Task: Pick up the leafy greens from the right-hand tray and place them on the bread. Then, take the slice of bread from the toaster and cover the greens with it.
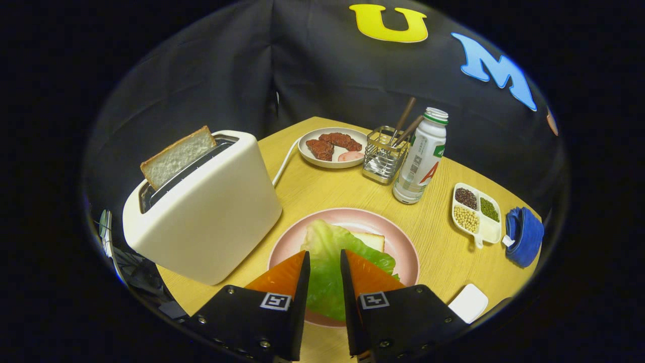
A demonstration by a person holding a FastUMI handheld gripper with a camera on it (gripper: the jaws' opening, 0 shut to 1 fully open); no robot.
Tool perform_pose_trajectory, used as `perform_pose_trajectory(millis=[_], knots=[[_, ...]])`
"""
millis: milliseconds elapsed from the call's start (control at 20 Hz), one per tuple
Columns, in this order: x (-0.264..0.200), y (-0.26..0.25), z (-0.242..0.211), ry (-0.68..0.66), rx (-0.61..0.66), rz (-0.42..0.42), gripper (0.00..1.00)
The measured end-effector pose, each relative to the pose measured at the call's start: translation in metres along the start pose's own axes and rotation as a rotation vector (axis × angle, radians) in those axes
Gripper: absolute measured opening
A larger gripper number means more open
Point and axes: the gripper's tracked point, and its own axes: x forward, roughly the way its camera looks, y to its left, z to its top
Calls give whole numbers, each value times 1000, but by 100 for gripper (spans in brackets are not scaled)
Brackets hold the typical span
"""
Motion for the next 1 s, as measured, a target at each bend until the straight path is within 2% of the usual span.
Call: perform_pose_trajectory(millis=[150, 350, 600, 750, 850, 1000], knots=[[-20, 10, 14, -184, -1, -74, 35], [-44, 41, 22, -382, 36, -114, 36], [-62, 82, 15, -455, 80, -145, 35], [-76, 95, 22, -507, 70, -225, 35], [-81, 117, 29, -531, 63, -214, 36], [-87, 153, 36, -535, 90, -153, 36]])
